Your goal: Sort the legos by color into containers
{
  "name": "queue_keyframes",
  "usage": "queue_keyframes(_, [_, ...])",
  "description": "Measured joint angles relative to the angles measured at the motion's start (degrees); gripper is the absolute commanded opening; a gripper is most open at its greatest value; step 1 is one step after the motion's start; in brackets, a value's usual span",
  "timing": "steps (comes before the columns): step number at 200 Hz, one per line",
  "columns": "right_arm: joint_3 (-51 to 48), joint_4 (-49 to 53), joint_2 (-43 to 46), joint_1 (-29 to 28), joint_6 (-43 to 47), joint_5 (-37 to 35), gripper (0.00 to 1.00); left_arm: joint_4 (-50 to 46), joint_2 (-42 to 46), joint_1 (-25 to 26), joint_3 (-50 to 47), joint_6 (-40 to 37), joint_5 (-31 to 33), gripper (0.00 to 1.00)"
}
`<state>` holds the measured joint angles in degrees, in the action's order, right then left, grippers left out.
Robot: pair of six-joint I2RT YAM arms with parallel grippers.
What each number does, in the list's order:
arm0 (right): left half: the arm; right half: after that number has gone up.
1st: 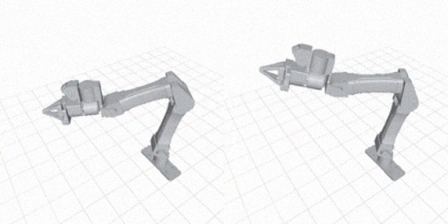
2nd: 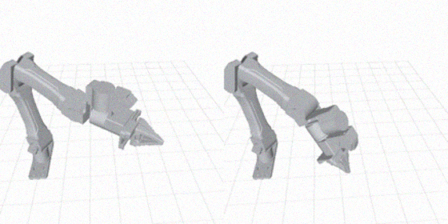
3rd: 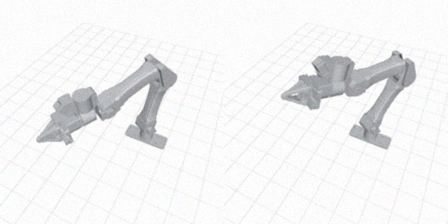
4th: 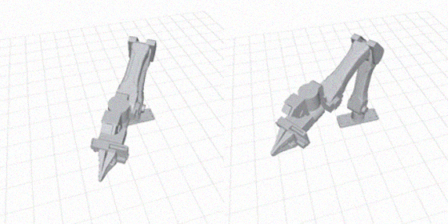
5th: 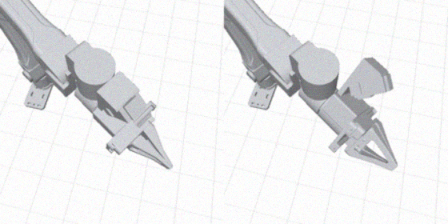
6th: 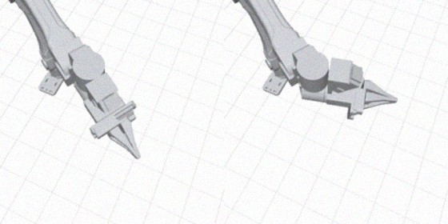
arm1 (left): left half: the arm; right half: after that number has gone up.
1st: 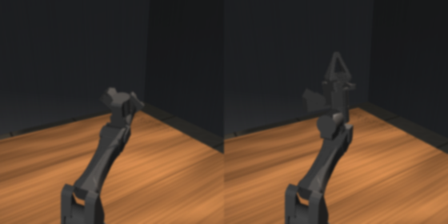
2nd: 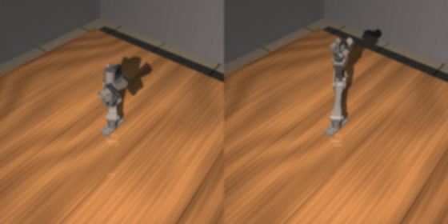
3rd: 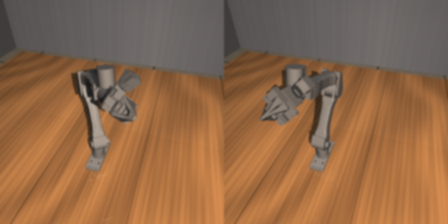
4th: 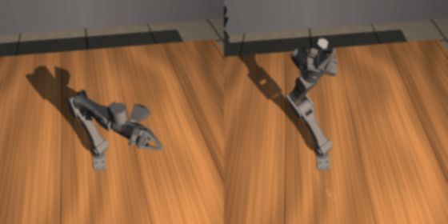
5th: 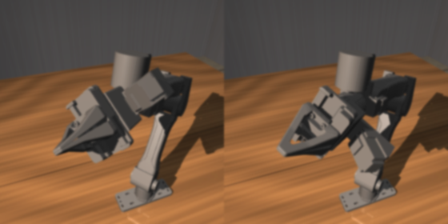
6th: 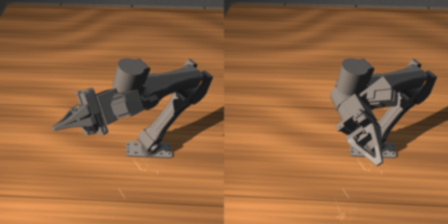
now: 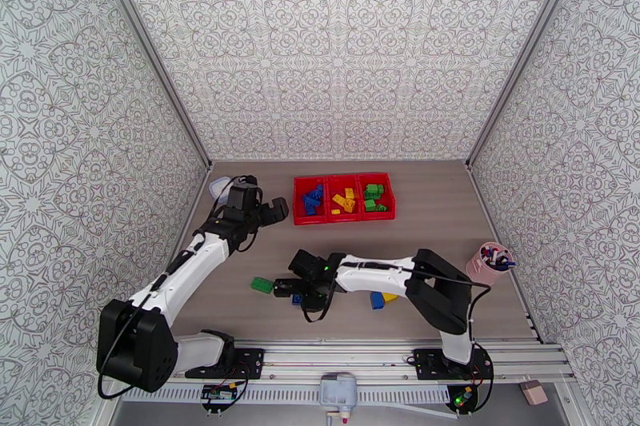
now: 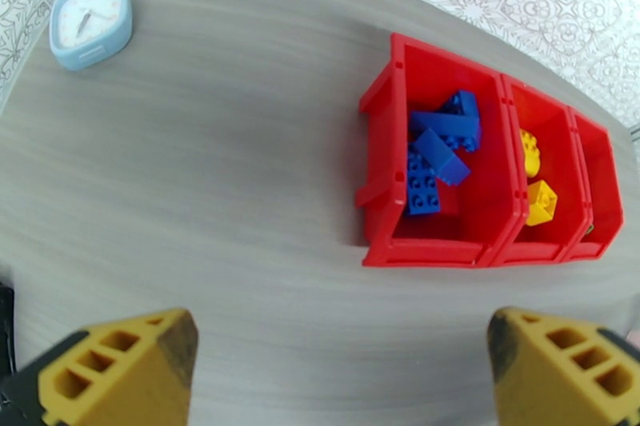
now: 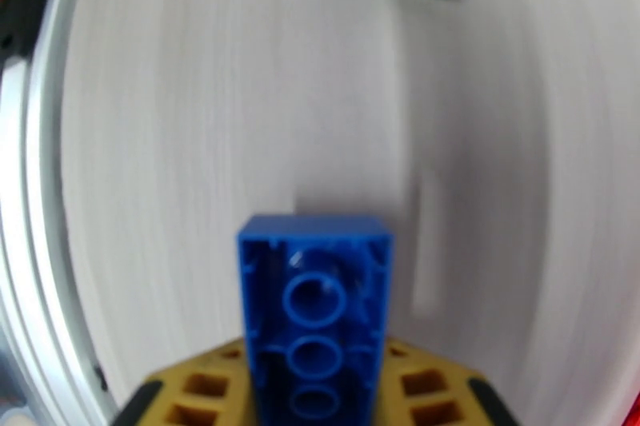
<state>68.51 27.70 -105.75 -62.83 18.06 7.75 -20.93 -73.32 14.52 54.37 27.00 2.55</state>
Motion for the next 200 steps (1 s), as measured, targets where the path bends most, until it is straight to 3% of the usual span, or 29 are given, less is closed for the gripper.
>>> queue_keyframes(45, [-9.7,-12.61,11.72,9.01,-11.41,-1.42,0.23,3.48,6.95,0.74,-6.45,-6.4,-1.53,1.0])
queue_keyframes(90, [-9.38,-20.96,13.4,17.29,-23.8,-3.82,0.22,9.64,15.26,2.56,-16.41,-14.4,-3.76,1.0])
queue_keyframes(148, [8.79,-20.13,1.36,22.43,-32.87,-8.02,0.23,14.73,24.15,9.44,-22.97,-25.88,-6.01,1.0])
queue_keyframes(200, [24.72,-17.38,-11.69,23.91,-35.28,-9.29,0.23,16.15,25.27,12.52,-24.46,-32.24,-8.79,1.0])
